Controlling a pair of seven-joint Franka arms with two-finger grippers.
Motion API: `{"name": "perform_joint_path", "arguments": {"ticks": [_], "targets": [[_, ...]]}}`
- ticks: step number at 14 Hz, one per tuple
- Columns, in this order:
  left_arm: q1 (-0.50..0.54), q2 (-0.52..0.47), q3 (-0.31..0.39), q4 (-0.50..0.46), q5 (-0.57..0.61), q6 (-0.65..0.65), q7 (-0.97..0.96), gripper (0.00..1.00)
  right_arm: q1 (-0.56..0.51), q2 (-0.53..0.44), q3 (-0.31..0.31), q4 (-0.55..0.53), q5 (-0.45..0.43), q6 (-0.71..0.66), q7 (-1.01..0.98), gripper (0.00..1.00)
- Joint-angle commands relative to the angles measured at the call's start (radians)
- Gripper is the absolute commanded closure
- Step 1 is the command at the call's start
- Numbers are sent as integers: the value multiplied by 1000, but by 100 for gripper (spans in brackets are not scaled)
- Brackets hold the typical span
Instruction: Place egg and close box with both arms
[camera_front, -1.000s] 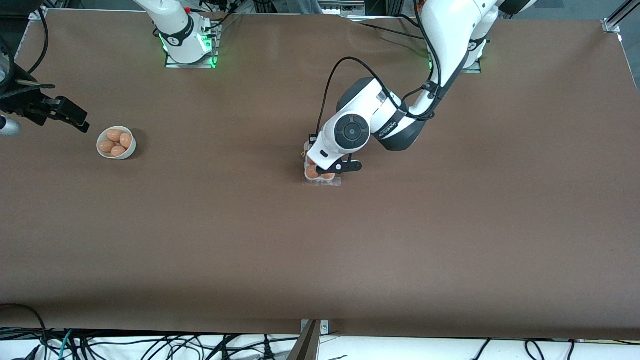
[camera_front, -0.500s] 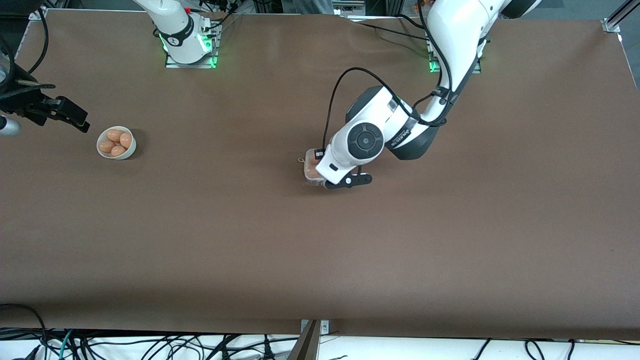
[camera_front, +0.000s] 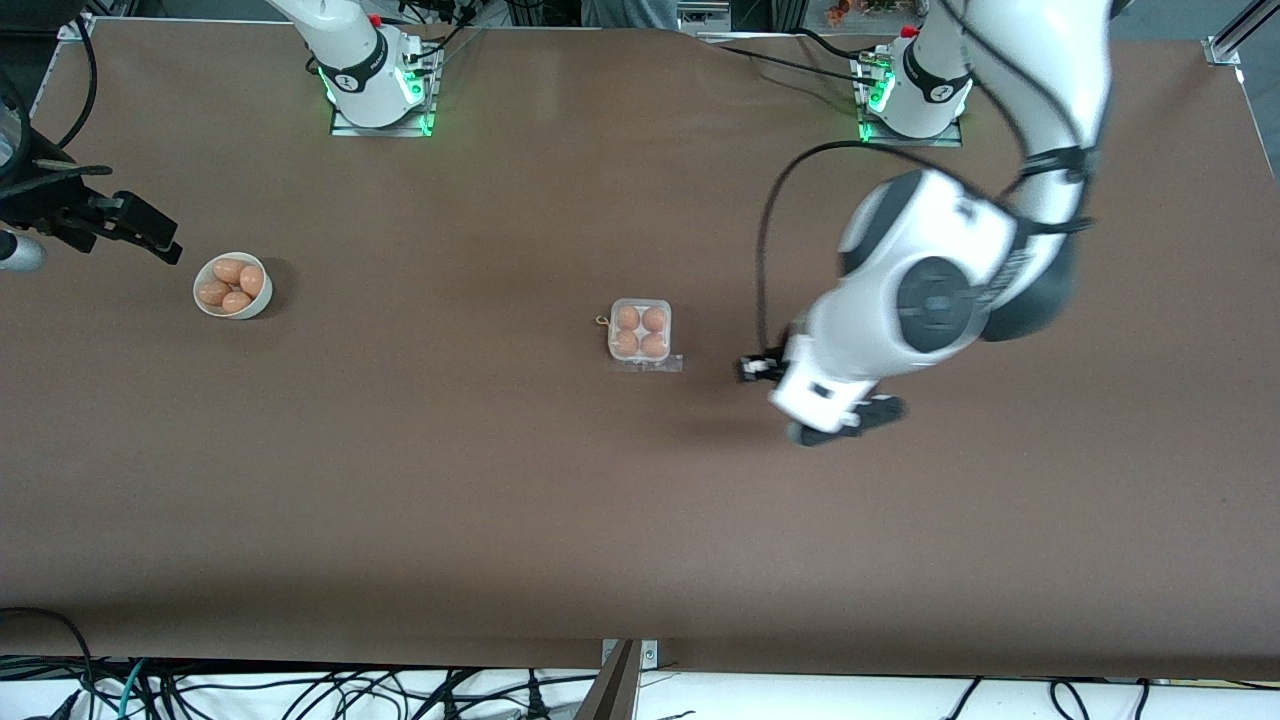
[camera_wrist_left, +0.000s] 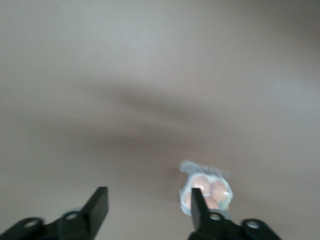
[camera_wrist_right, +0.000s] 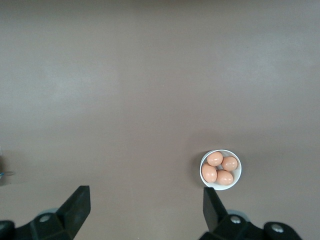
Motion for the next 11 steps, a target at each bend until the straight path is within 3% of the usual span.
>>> {"name": "perform_joint_path", "arguments": {"ticks": [1,3,8,11], "targets": [[62,-66,-9,4,150,-52,27,0,0,-12,-5,-10,17,-5,-22,0],[79,-77,-8,5,286,-124,68,0,0,-12,-5,-10,17,-3,-22,0],[245,-158,1,-3,293,-188,411,0,0,-12,-5,-9,17,-5,-22,0],[283,-279,61,-123,284,-178,669,0,0,-12,-5,-9,17,-5,-22,0]]}}
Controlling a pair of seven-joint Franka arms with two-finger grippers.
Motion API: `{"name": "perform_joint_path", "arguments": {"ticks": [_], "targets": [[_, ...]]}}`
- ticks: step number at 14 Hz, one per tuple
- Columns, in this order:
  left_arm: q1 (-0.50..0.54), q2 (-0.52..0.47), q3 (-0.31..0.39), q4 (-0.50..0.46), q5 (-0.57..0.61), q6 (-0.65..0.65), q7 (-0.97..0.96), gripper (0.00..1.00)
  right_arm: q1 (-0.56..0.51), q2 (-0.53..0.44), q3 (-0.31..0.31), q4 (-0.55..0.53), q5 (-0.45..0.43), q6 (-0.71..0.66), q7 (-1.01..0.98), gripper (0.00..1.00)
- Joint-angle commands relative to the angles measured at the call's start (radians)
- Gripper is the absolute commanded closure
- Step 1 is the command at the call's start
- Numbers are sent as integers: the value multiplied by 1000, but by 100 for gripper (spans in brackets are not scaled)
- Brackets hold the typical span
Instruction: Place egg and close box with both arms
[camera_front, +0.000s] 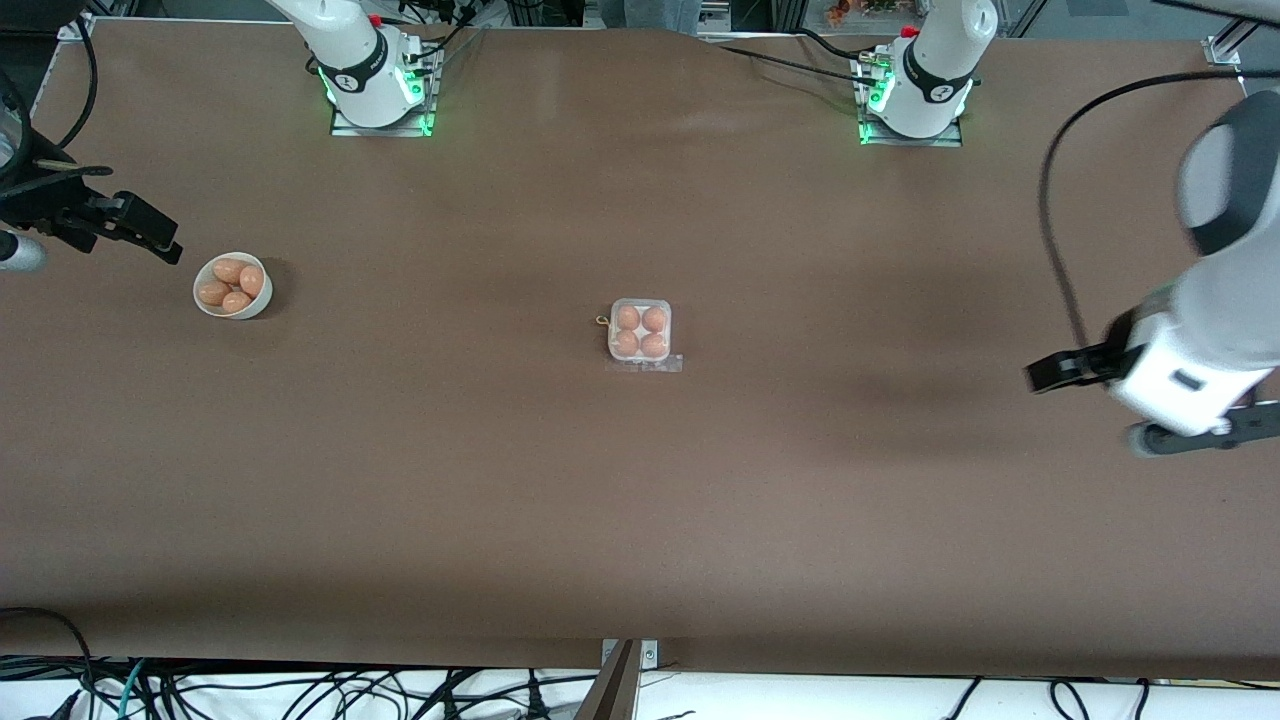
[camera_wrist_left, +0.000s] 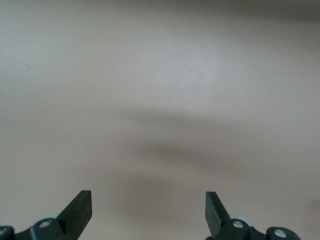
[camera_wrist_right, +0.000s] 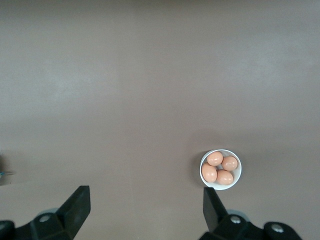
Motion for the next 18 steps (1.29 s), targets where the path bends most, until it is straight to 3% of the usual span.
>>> {"name": "perform_joint_path", "arguments": {"ticks": [1,3,6,10,18], "targets": [[8,-157,62,-167,-26,20,167,0,0,-12,-5,-7,17,-5,-21,0],[0,-237,146,-254,-117,53,175,0,0,-12,-5,-7,17,-5,-21,0],[-3,-337,158,-363,-145,83,176,0,0,-12,-5,-7,17,-3,-21,0],[-42,-398,158,-484,-181,139,172,0,0,-12,-5,-7,17,-3,-21,0],[-58,-417,158,-515,-181,151,173,0,0,-12,-5,-7,17,-3,-21,0]]}}
